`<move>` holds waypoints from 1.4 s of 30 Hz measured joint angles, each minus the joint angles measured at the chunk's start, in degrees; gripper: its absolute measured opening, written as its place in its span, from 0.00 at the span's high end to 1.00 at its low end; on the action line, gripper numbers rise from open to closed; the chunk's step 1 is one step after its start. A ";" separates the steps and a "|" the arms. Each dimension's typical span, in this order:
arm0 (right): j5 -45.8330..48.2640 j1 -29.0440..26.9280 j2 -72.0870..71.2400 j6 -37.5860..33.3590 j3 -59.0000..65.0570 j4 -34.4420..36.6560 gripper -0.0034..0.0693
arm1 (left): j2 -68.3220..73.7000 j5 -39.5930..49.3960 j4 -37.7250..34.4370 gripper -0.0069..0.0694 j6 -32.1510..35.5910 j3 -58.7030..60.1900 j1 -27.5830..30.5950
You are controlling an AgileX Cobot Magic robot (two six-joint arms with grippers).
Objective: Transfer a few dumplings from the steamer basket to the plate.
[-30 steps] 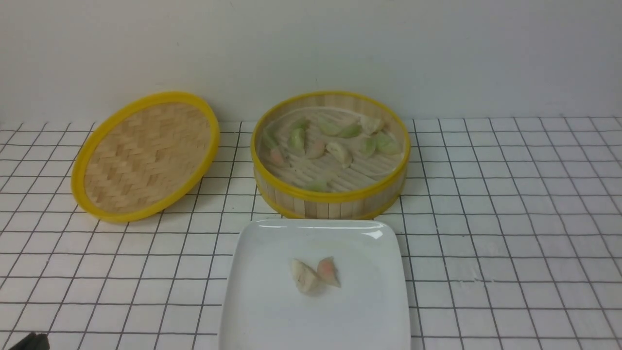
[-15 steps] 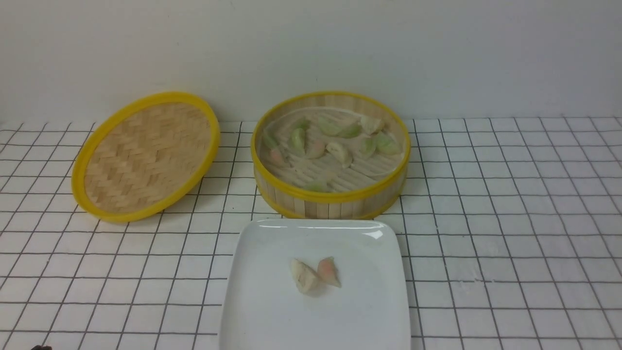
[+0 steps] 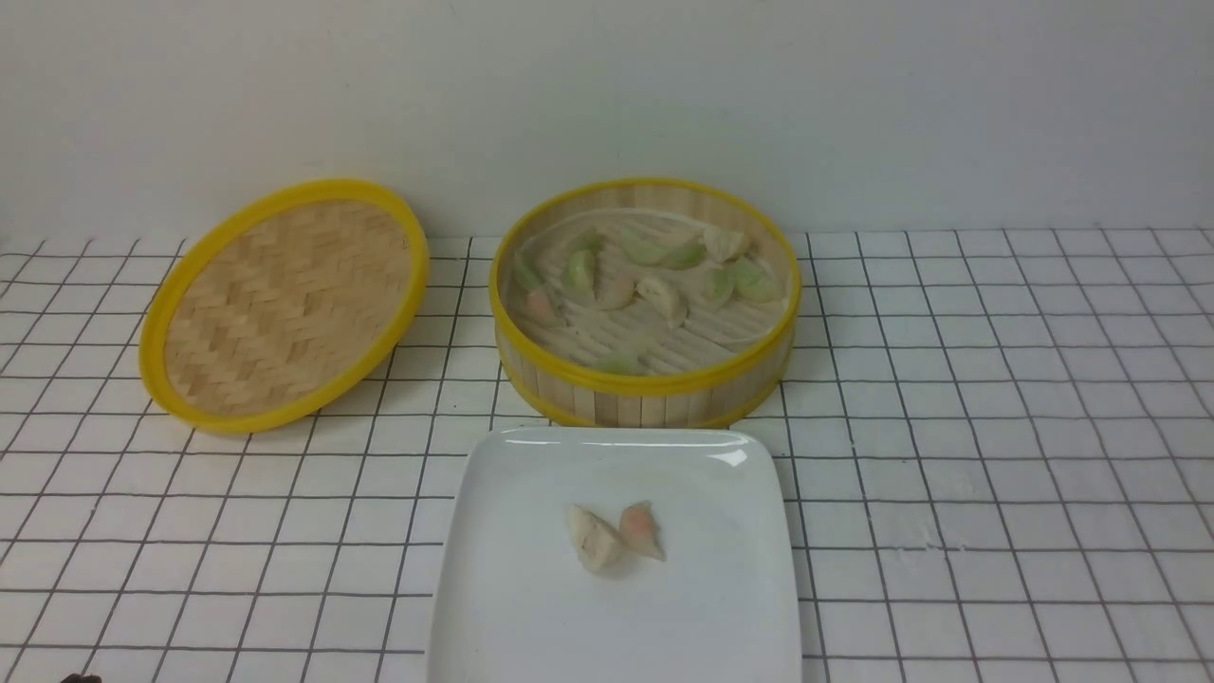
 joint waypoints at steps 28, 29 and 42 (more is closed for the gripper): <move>-3.55 -14.57 0.00 -52.92 12.20 46.78 0.97 | 0.00 0.00 -0.10 0.92 0.00 0.00 0.00; -3.47 -15.29 0.00 -52.92 12.47 46.73 0.97 | 0.00 0.00 -0.10 0.92 0.00 0.00 0.00; -3.01 -34.09 0.00 -53.68 23.33 46.74 0.97 | 0.00 0.06 -0.14 0.92 0.00 0.00 0.00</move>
